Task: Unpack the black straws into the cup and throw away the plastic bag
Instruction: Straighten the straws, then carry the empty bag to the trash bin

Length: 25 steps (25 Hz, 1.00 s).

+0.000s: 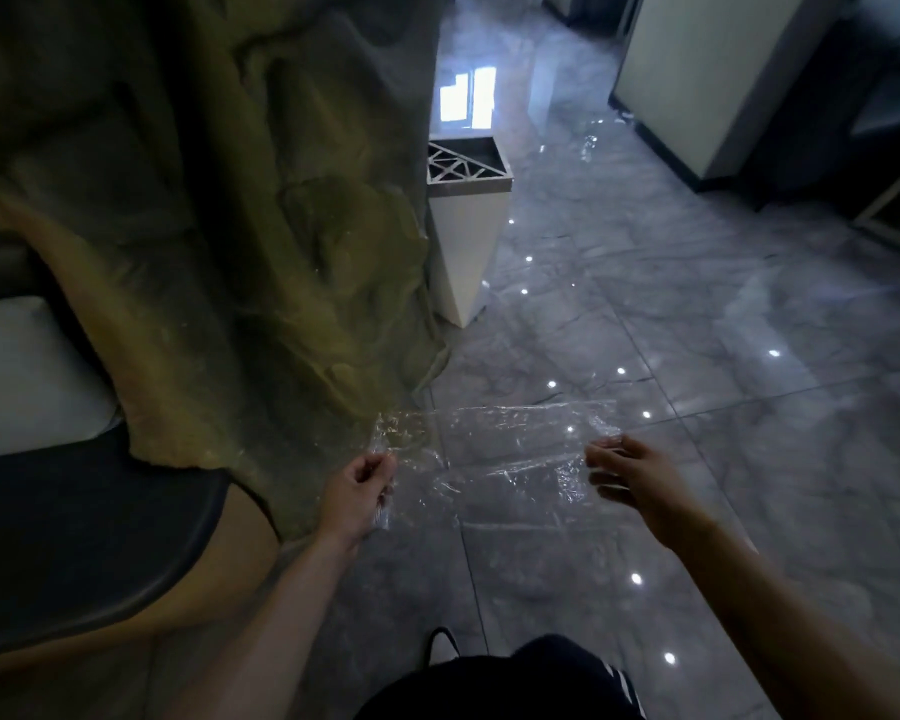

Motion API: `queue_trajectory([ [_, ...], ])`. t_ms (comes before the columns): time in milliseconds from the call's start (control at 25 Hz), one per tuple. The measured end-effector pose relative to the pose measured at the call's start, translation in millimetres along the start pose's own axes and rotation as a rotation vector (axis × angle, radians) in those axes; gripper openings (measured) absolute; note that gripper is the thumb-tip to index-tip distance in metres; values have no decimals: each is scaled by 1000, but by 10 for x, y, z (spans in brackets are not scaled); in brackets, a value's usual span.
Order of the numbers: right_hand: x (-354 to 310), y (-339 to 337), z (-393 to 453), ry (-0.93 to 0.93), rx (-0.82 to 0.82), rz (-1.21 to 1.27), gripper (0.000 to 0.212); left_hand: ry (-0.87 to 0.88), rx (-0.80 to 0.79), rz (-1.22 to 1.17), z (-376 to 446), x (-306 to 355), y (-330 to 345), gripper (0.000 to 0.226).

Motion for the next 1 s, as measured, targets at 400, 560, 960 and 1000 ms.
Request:
queue_trajectory([
  [400, -146, -470, 471, 35, 109, 113, 18, -4, -107, -12, 705, 213, 784, 9],
  [560, -167, -852, 846, 57, 130, 166, 15, 6, -118, 17, 923, 311, 1330, 9],
  [960, -437, -1910, 1700, 119, -53, 623, 32, -13, -49, -124, 1298, 600, 2865, 13],
  [1000, -446, -1922, 1749, 129, -72, 673, 30, -16, -39, -127, 1298, 592, 3026, 14],
])
Point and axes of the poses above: each hand's wrist, its own z-axis towards the middle knuckle, its own y-axis out of the palm, x = y × z, the point moved 8 cm from there along z, towards the middle knuckle, and after that the axes turned 10 degrees about -z, right-handed, at the moved point
